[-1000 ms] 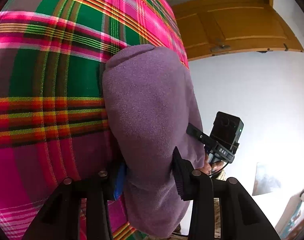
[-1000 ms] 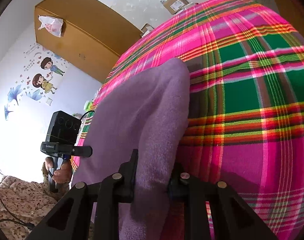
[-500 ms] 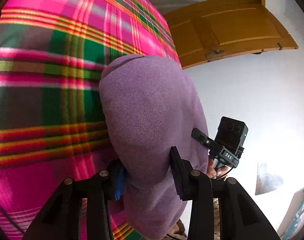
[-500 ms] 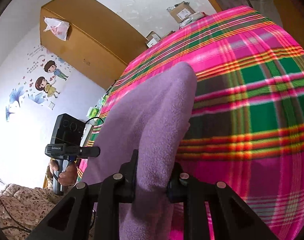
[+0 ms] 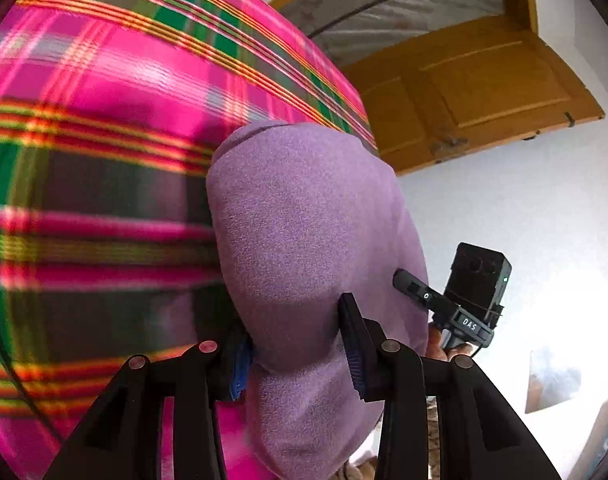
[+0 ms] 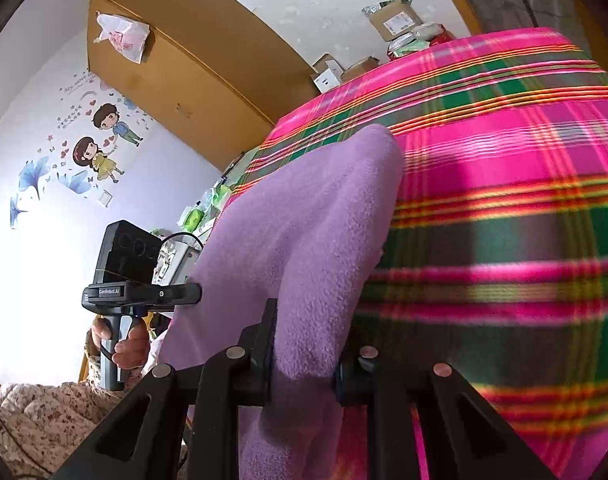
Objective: Fold clothes
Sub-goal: 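Lift the folded garment with both grippers and fold it over onto itself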
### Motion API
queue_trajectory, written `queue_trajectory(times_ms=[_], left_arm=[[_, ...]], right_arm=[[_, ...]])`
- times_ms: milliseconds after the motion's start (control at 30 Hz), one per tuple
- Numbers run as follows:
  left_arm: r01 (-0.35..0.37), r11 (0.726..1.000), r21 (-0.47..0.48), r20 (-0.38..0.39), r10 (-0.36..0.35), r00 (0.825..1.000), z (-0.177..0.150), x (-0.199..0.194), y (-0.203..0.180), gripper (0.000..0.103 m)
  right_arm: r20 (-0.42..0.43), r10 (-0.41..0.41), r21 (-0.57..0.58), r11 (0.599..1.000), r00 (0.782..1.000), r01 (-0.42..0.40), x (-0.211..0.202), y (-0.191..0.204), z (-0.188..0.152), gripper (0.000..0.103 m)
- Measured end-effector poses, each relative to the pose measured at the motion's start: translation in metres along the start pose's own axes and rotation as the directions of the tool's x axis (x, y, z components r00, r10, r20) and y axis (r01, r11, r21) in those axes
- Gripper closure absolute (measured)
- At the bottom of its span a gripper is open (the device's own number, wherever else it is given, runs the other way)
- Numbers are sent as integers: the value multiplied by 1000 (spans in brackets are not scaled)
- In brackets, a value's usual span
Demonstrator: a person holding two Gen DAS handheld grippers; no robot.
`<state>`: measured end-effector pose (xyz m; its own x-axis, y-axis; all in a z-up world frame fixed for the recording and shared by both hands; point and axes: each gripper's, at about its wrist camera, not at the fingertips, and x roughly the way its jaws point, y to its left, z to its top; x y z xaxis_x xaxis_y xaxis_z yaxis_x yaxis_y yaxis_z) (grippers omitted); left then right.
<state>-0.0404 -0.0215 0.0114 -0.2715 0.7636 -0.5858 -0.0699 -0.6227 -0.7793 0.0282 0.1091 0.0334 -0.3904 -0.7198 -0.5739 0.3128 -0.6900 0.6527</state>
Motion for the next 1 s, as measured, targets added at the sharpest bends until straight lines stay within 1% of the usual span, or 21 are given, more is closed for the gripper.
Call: queue_trajectory(times_ms=[100, 233, 333, 433, 533, 767, 900, 1000], left_arm=[[-28, 1000, -5, 12, 28, 1000, 16, 1, 7, 62], [-45, 999, -18, 31, 45, 999, 39, 0, 19, 62], [-58, 998, -23, 45, 59, 997, 47, 0, 25, 62], [-69, 997, -26, 59, 71, 996, 62, 0, 31, 62], [-79, 997, -26, 72, 80, 994, 65, -6, 43, 62], [-98, 994, -50, 108, 103, 989, 87, -12, 58, 62], [-109, 992, -64, 131, 117, 984, 89, -27, 64, 62], [-117, 991, -69, 147, 126, 981, 93, -33, 70, 62]], right_arm=[[-11, 1, 10, 1000, 1000, -1, 18, 2, 10, 81], [-22, 10, 19, 1000, 1000, -10, 41, 3, 23, 81], [-24, 12, 19, 1000, 1000, -11, 55, 6, 33, 81], [-23, 13, 12, 1000, 1000, -13, 67, 9, 43, 81], [-19, 15, 5, 1000, 1000, -15, 79, 12, 53, 81], [-5, 16, -5, 1000, 1000, -17, 103, 15, 71, 81], [0, 17, -16, 1000, 1000, -17, 119, 17, 81, 81], [5, 22, -2, 1000, 1000, -22, 130, 14, 85, 81]])
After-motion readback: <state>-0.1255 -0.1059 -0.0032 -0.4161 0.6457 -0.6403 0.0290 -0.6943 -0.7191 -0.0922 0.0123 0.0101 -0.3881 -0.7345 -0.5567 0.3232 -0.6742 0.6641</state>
